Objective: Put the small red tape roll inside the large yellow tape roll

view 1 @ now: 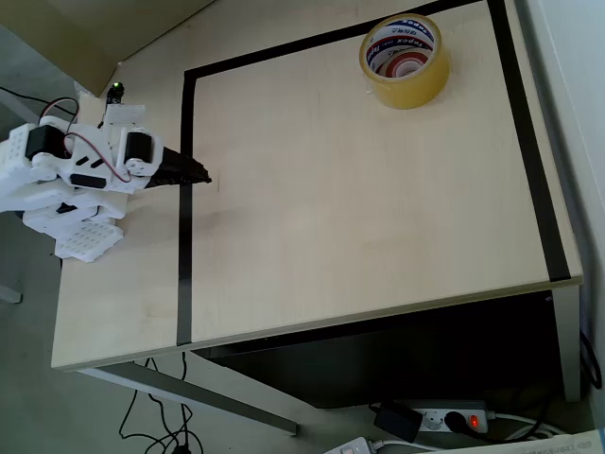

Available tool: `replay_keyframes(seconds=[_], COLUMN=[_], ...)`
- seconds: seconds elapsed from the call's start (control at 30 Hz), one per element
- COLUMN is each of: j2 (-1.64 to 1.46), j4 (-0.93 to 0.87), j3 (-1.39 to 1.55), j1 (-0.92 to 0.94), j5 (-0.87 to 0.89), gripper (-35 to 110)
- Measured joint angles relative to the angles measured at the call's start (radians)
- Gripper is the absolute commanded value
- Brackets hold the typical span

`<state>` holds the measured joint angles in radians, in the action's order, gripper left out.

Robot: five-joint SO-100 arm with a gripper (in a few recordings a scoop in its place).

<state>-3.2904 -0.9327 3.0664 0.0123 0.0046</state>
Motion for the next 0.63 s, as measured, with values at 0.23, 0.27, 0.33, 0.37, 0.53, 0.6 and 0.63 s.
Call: replay_keyframes(seconds=[0.23, 0.27, 0.33, 0.37, 0.53, 0.6, 0.63], j2=[-0.037, -0.034, -0.051, -0.051, -0.052, -0.052, -0.052], j4=[-0.100, -0.112, -0.123, -0.129, -0.133, -0.135, -0.137], j3=[0.038, 0.041, 0.051, 0.052, 0.052, 0.052, 0.052], j1=[-0.026, -0.023, -0.023, -0.023, -0.038, -0.043, -0.035], j5=[0.031, 0.031, 0.029, 0.029, 0.028, 0.028, 0.028], gripper=[0, 0, 0, 0, 0, 0, 0])
